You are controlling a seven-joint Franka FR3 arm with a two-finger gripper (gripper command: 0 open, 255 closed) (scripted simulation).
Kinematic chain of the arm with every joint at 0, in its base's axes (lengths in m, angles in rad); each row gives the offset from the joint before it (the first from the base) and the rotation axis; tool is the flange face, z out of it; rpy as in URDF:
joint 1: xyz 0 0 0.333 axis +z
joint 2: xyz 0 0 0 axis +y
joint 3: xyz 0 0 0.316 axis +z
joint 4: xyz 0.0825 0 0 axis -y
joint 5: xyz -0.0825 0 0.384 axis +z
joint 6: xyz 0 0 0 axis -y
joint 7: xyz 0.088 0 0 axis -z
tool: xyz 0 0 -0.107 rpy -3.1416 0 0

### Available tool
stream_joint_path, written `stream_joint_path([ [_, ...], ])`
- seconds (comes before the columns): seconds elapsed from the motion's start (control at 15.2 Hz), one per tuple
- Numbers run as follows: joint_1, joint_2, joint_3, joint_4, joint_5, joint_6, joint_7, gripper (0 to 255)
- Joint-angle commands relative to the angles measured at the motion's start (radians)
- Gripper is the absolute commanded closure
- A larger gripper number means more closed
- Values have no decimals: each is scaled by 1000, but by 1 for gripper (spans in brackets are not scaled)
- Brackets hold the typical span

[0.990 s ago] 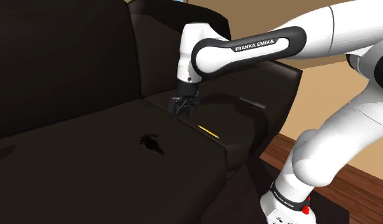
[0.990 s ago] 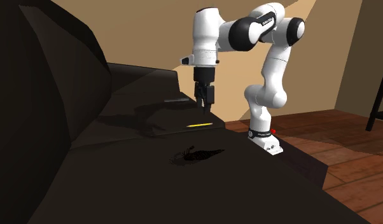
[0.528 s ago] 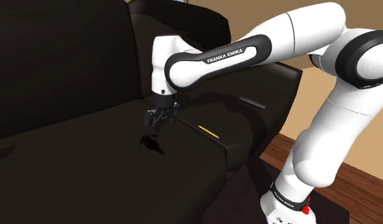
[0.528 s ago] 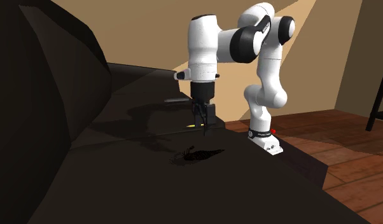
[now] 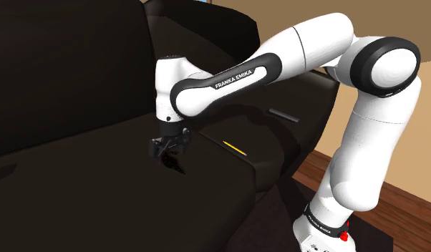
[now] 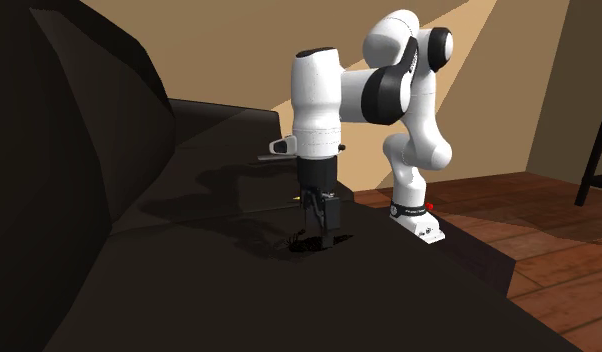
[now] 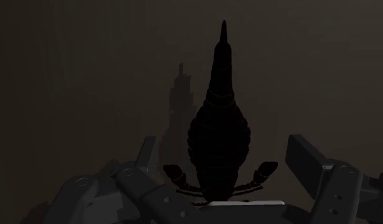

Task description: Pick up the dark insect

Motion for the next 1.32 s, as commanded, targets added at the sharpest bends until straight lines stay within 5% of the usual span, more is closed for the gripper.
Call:
stream_joint_path([
  [0.0,2,10,0,-17,-5,27,4,0],
  [0.26,3,19,-1,-28,-9,47,6,0],
  [0.33,3,21,0,-27,-10,47,7,255],
  [1.25,0,-9,1,9,4,-16,-1,255],
])
